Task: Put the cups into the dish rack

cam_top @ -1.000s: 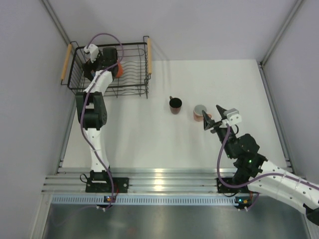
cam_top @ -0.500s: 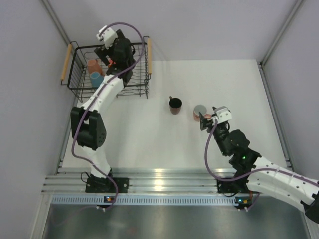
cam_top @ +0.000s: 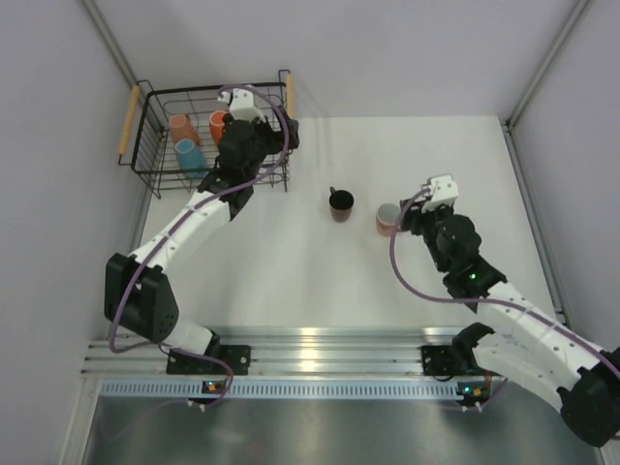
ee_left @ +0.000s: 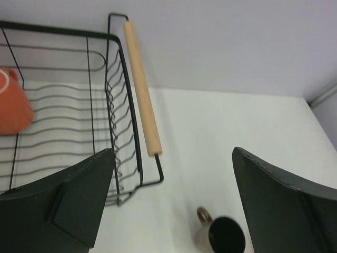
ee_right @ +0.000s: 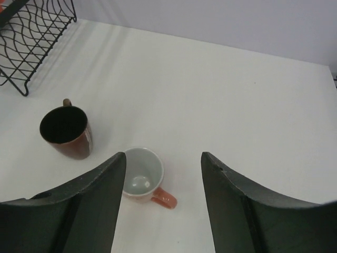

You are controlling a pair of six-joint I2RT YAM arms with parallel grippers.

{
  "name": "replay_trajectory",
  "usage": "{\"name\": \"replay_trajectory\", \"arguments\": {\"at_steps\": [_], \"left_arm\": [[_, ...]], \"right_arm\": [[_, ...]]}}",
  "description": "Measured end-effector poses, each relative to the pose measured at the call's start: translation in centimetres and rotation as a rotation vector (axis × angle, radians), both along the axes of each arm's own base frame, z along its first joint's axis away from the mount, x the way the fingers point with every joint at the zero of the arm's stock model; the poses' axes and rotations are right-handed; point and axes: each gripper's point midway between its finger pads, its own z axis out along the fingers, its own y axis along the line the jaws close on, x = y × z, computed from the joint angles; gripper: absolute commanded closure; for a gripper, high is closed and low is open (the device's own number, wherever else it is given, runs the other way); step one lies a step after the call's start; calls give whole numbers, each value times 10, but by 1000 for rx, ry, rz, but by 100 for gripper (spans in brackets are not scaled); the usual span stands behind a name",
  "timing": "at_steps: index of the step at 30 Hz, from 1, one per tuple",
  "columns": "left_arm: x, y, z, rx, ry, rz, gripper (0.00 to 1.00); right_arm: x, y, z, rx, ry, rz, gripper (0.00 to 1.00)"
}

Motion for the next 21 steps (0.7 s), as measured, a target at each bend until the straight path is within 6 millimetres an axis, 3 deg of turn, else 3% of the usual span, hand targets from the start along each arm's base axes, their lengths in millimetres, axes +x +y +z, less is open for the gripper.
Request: {"name": "replay_trajectory", "arguments": {"at_steps": [6, 11, 16, 21], "left_arm": [[-53, -1, -26, 36, 100, -120, 1], [-73, 0, -41, 57, 163, -163, 1], [-85, -1, -75, 66, 272, -184, 1], [-94, -4, -89, 43, 328, -209, 1]], "right_arm": [[35, -1, -1, -23, 164, -38, 44], [48, 3, -5, -25, 275, -20, 44], [51, 8, -45, -51, 451, 1, 45], [40, 11, -81, -67, 594, 20, 46]]}}
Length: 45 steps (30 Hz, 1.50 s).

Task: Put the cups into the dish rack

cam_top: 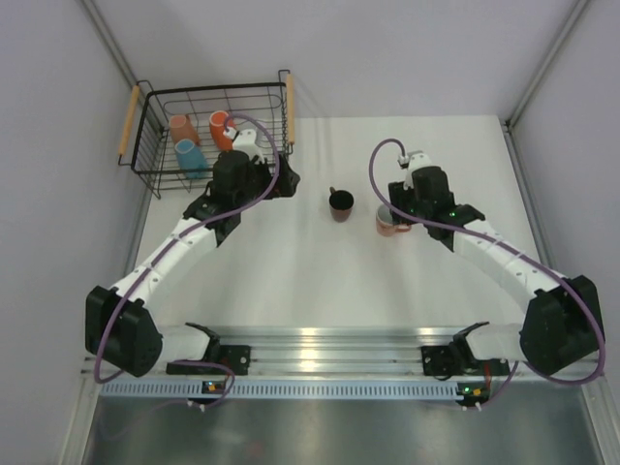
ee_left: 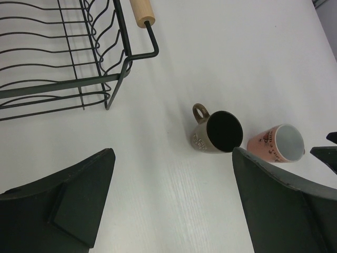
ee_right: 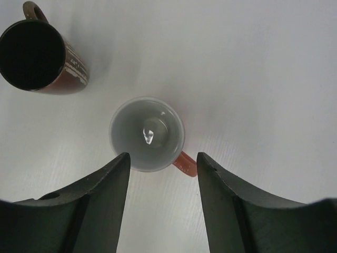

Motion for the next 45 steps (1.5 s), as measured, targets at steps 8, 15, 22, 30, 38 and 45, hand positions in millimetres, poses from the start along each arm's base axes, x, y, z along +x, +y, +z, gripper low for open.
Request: {"name": "replay_trajectory", "arguments": {"at_steps": [8, 15, 22, 30, 38, 45], "left_arm": [[-9, 0, 5, -28, 6, -4, 1], [-14, 1, 7, -37, 15, -8, 1], [-16, 6, 11, -39, 9, 3, 1], [-15, 11, 10, -36, 18, 16, 1], [-15, 20, 7, -17, 29, 54, 1], [-15, 24, 9, -35, 32, 76, 1]], "right_arm": [[-2, 2, -7, 7, 29, 1, 46], [8, 3, -41, -37, 123, -8, 47], [23, -4, -44, -55, 128, -29, 49], [32, -13, -62, -77, 172, -44, 77], [36, -14, -71, -81, 201, -38, 100], [33, -17, -69, -92, 204, -43, 100]]}}
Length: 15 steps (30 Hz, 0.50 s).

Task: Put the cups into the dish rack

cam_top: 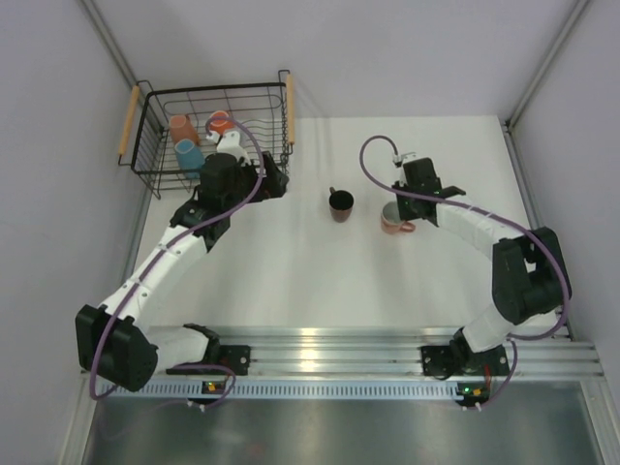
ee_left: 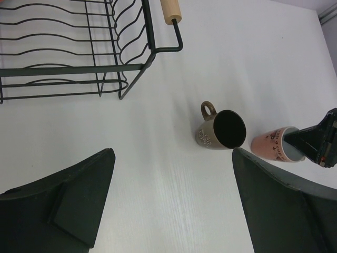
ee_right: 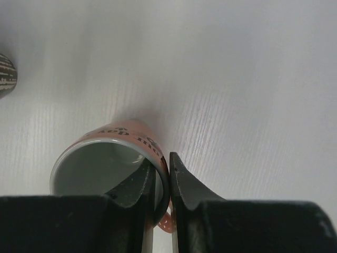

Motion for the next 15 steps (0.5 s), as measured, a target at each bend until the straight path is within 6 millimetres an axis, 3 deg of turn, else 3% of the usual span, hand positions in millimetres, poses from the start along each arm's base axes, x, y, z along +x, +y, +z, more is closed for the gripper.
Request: {"name": "replay_trajectory", "arguments": {"at_steps": [3, 5, 15], "left_arm": [[0, 1, 0, -21, 9, 13, 1], [1, 1, 0, -40, 18, 21, 1], [11, -16, -19, -236, 186, -47, 1]], "right_arm": [[-7, -6, 10, -16, -4, -4, 100], [-10, -9, 27, -16, -37, -7, 100], [-36, -31, 166, 49, -412, -29, 100]]}}
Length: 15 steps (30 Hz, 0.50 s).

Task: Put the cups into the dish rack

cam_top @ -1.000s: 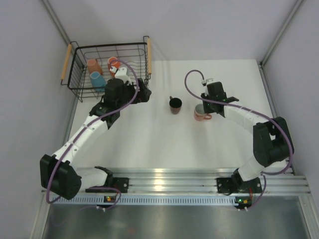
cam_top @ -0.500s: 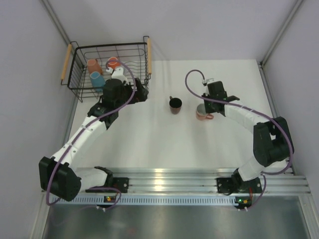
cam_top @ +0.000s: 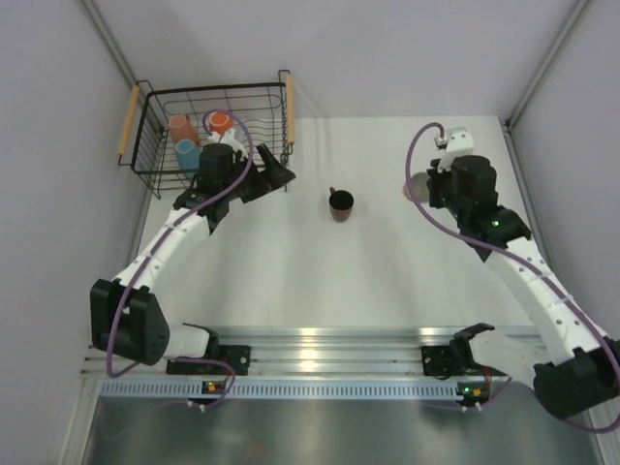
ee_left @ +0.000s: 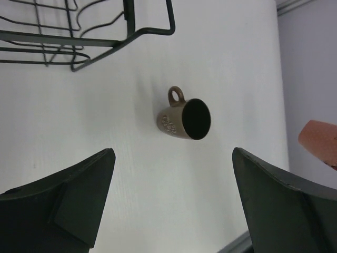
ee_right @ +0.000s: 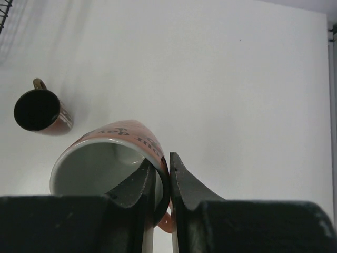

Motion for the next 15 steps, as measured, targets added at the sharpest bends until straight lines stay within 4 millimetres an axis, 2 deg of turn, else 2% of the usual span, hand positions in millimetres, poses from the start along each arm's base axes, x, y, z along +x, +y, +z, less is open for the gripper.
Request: {"name": "replay_trajectory", "arguments": {"at_steps": [3, 7, 11, 15], "left_arm": [[2, -11, -7, -124, 84, -49, 1], [2, -32, -15, -304, 213, -126, 1], [-6, -50, -25, -432, 360, -177, 1], [-12, -60, -15, -515, 424, -189, 1]], "right_arm": [[-15, -7, 23, -1, -89, 12, 100], [-32, -1, 31, -8, -182, 75, 100], [-50, 26, 27, -30, -252, 201, 100], [-68, 65, 25, -76, -330, 340, 100]]}}
